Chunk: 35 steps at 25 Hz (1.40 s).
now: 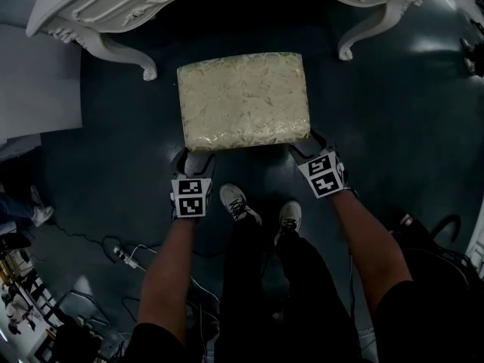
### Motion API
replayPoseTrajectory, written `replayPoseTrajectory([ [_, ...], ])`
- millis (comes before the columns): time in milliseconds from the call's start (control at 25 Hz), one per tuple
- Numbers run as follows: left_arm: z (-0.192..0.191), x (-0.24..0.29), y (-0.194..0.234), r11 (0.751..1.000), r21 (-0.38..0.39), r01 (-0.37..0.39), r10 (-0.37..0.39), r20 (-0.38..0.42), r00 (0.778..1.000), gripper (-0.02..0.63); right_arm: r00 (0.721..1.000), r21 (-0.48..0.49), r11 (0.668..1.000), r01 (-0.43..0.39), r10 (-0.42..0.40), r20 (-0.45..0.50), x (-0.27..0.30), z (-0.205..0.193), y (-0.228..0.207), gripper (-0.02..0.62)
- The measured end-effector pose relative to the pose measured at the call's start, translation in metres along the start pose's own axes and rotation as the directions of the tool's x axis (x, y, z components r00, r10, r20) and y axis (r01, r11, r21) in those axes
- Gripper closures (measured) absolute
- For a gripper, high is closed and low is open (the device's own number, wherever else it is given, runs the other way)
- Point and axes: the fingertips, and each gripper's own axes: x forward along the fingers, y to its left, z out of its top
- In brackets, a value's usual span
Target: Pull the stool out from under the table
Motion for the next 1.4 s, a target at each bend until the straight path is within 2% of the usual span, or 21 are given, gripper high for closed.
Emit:
replayPoseTrajectory([
  [160,-0.004,-0.003,0.002,1.0,-0.019,0.002,-0.002,-0.006,1.0,0.288,1.0,0.035,0.999,-0.017,0.017,-0.001,-0.002,-0.002,0.004,0.273],
  [320,-0.001,-0.007,0.012,0.985,-0.174,-0.009,0.01,0.005,1.0,0.313,1.0,0.073,0.997,-0.026,0.027,-0.009,-0.009,0.0,0.009,0.273],
  [400,-0.003,-0.015,0.008,0.978,-0.21,-0.01,0.012,0.005,1.0,0.315,1.0,0.109,0.994,-0.02,0.019,0.002,-0.02,0.002,0.012,0.291],
  [440,-0.002,-0.021,0.003,0.979,-0.202,-0.008,0.009,0.006,1.0,0.329,1.0,0.116,0.993,-0.01,0.009,0.011,-0.028,0.004,0.013,0.328],
  [520,-0.001,-0.04,-0.009,0.985,-0.171,0.0,0.003,0.016,1.0,0.367,0.999,0.107,0.994,0.009,-0.012,0.033,-0.047,0.01,0.018,0.488],
  [560,0.001,-0.051,-0.015,0.988,-0.156,0.002,0.001,0.024,1.0,0.383,0.999,0.099,0.995,0.01,-0.014,0.041,-0.056,0.013,0.022,0.537],
  [600,0.003,-0.063,-0.021,0.99,-0.141,0.004,0.001,0.033,0.999,0.411,0.999,0.092,0.996,0.003,-0.008,0.049,-0.065,0.016,0.026,0.559],
  [760,0.024,-0.107,-0.032,0.996,-0.086,0.002,0.004,0.07,0.998,0.597,0.997,0.076,0.997,-0.033,0.027,0.079,-0.097,0.038,0.04,0.569],
  [920,0.044,-0.145,-0.043,0.997,-0.078,0.012,-0.005,0.094,0.996,0.598,0.992,0.066,0.996,-0.063,0.055,0.111,-0.134,0.06,0.048,0.569],
  [1080,0.08,-0.184,-0.051,0.998,-0.066,0.013,-0.006,0.099,0.995,0.598,0.986,0.062,0.995,-0.076,0.065,0.157,-0.174,0.093,0.048,0.569],
  [1400,0.157,-0.287,-0.109,0.991,-0.103,0.089,-0.072,0.153,0.986,0.598,0.962,0.094,0.986,-0.135,0.108,0.251,-0.297,0.149,0.06,0.569],
])
